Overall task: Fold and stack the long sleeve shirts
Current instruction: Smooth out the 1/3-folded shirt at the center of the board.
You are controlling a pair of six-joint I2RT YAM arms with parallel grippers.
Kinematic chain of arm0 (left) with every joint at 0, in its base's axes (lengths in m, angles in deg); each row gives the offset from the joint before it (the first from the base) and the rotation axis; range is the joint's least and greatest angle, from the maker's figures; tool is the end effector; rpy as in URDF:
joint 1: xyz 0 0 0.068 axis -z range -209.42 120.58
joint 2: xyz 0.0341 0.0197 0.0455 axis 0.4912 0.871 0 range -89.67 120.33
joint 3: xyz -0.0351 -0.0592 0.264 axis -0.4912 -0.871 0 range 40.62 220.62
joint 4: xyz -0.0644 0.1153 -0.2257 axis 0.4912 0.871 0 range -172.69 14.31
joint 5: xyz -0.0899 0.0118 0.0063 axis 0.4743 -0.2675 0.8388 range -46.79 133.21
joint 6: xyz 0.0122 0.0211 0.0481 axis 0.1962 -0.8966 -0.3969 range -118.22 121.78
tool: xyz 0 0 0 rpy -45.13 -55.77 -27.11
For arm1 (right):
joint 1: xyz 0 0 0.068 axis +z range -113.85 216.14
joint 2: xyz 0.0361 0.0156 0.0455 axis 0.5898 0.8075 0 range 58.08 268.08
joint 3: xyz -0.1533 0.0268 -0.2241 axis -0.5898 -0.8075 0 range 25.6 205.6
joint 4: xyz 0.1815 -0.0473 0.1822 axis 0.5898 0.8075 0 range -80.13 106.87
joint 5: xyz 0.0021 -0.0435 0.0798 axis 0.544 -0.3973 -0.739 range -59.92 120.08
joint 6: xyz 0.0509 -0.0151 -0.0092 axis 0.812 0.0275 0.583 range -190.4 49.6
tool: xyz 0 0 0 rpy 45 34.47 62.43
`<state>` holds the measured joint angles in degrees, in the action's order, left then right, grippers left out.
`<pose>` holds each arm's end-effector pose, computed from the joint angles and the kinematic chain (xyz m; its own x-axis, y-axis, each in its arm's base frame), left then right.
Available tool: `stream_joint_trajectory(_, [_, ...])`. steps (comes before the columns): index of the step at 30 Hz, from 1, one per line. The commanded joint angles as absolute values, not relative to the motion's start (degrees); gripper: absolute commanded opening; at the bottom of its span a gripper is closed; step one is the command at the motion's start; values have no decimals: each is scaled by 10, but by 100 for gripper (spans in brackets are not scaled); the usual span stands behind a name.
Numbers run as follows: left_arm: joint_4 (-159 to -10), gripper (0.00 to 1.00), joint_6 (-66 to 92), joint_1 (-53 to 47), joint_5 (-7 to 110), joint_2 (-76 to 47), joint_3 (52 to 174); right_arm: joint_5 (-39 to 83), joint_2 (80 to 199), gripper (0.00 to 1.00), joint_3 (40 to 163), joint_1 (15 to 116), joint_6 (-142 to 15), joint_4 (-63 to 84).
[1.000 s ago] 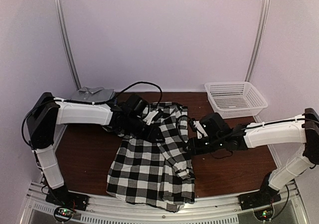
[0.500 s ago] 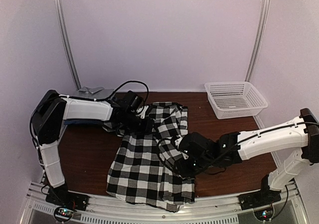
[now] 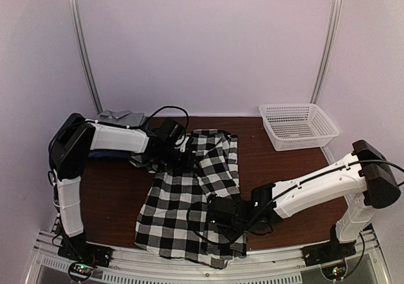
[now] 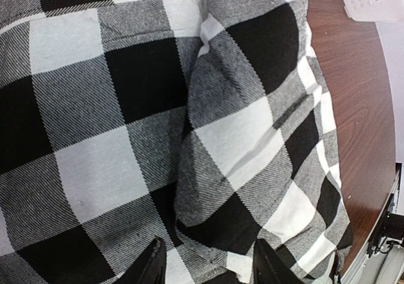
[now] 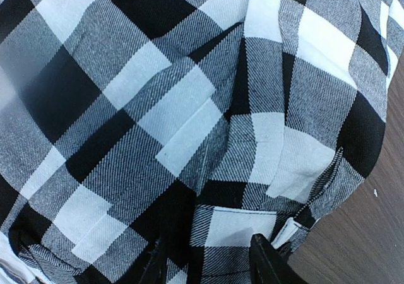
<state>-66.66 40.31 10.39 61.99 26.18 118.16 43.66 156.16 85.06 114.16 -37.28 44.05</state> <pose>0.3210 -0.2825 0.1587 -0.9557 0.0288 -0.2930 0.1981 0.7990 -0.5677 0.0741 0.3095 0.1652 -0.6778 -0.6352 -0.3703 -0.6759 0.7365 -0.0264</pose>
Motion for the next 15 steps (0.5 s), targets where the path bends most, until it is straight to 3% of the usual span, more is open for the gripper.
stream_joint_trajectory(1, [-681,47,405,97,617,269,1199,482,1578,41,877,1151,-374,478])
stream_joint_trajectory(8, [-674,47,400,93,616,267,1203,458,1580,10,904,1154,-394,481])
stream_joint_trajectory(15, [-673,46,398,89,616,264,1204,401,1579,6,931,1156,-404,475])
